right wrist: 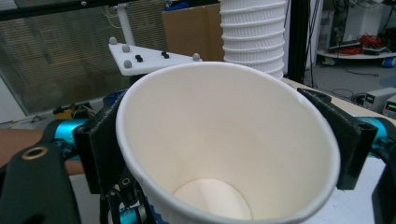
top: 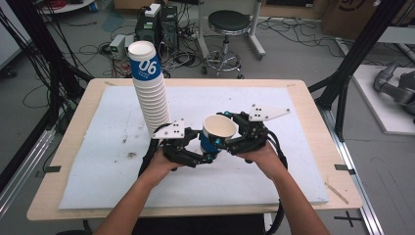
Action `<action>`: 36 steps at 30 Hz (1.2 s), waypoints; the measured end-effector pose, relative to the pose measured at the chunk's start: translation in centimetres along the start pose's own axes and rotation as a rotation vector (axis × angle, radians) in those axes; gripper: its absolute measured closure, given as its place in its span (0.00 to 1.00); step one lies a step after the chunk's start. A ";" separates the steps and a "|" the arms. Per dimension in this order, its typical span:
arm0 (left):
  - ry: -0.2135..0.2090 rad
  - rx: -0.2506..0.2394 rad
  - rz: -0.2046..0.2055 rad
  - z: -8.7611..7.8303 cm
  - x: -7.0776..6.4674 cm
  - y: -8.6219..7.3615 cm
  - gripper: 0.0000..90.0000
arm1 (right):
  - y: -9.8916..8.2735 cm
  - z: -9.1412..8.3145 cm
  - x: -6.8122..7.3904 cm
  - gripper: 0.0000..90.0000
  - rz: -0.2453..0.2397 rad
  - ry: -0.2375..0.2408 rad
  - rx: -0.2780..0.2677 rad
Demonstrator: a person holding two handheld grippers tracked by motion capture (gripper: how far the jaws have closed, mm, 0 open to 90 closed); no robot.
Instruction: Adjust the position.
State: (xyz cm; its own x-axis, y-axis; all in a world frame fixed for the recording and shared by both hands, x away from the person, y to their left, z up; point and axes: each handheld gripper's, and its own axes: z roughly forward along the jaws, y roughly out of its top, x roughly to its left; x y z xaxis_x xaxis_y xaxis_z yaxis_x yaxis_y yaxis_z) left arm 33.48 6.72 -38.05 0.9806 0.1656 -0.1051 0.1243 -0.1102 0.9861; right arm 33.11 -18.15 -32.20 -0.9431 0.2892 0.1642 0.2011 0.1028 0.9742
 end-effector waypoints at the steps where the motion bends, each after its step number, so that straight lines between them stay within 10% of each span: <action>1: 0.001 -0.005 -0.001 0.0 0.0 0.0 0.35 | -0.1 0.0 0.0 0.17 0.006 -0.001 -0.003; 20: 0.056 0.008 0.011 0.1 -0.1 0.1 0.33 | -0.5 0.1 -0.2 0.28 -0.031 0.017 0.020; 29: 0.178 0.084 -0.016 -1.8 0.3 -1.4 0.21 | -0.7 -1.6 -1.0 0.28 -0.133 -0.157 0.101; 36: 0.236 0.086 -0.025 -4.0 0.7 -1.9 0.21 | -1.8 -3.0 -2.1 0.28 -0.122 -0.215 0.119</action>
State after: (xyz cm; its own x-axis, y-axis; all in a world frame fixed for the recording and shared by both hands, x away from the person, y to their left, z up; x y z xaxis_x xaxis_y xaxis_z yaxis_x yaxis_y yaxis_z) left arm 33.27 11.00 -39.51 0.9156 0.3927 -0.0861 0.1702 -0.1847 0.9679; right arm 33.93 -21.84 -33.78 -0.8869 0.4620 -0.0021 0.1316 0.2570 0.9574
